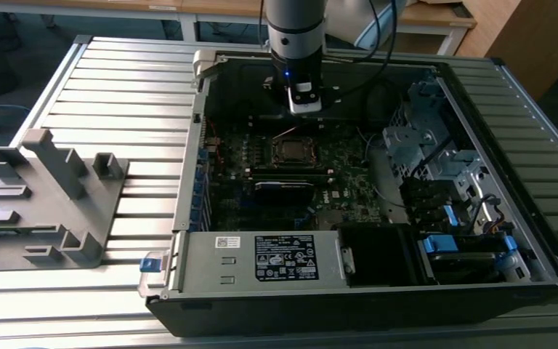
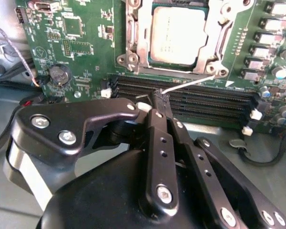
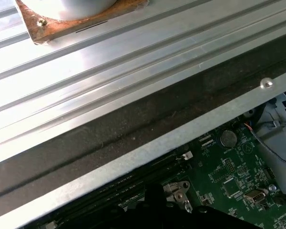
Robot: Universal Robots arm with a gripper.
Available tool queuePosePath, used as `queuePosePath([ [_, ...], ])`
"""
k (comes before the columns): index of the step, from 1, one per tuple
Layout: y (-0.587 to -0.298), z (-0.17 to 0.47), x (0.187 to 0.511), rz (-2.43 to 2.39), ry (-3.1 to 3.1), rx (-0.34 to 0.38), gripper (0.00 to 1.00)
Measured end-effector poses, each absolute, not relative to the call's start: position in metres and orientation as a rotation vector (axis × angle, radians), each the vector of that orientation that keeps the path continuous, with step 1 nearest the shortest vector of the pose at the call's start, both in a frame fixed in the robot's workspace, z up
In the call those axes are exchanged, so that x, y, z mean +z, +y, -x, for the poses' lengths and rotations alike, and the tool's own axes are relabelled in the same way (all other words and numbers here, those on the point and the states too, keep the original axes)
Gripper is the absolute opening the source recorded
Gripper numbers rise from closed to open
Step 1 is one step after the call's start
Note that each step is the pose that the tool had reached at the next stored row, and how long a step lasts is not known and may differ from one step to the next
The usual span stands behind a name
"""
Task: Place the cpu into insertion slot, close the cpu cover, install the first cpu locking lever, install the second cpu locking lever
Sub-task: 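Install the first cpu locking lever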
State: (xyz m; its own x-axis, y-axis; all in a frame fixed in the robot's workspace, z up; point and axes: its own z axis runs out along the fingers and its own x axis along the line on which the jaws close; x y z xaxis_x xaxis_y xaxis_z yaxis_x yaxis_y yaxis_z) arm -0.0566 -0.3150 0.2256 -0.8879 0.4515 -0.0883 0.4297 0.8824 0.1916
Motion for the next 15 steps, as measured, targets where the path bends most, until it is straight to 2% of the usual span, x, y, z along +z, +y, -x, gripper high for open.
queuePosePath([
  [9,-0.3150,0.0566,0.2214,-0.685,2.917,0.252,0.10],
  [15,-0.3141,0.0567,0.2181,-0.683,2.916,0.228,0.10],
])
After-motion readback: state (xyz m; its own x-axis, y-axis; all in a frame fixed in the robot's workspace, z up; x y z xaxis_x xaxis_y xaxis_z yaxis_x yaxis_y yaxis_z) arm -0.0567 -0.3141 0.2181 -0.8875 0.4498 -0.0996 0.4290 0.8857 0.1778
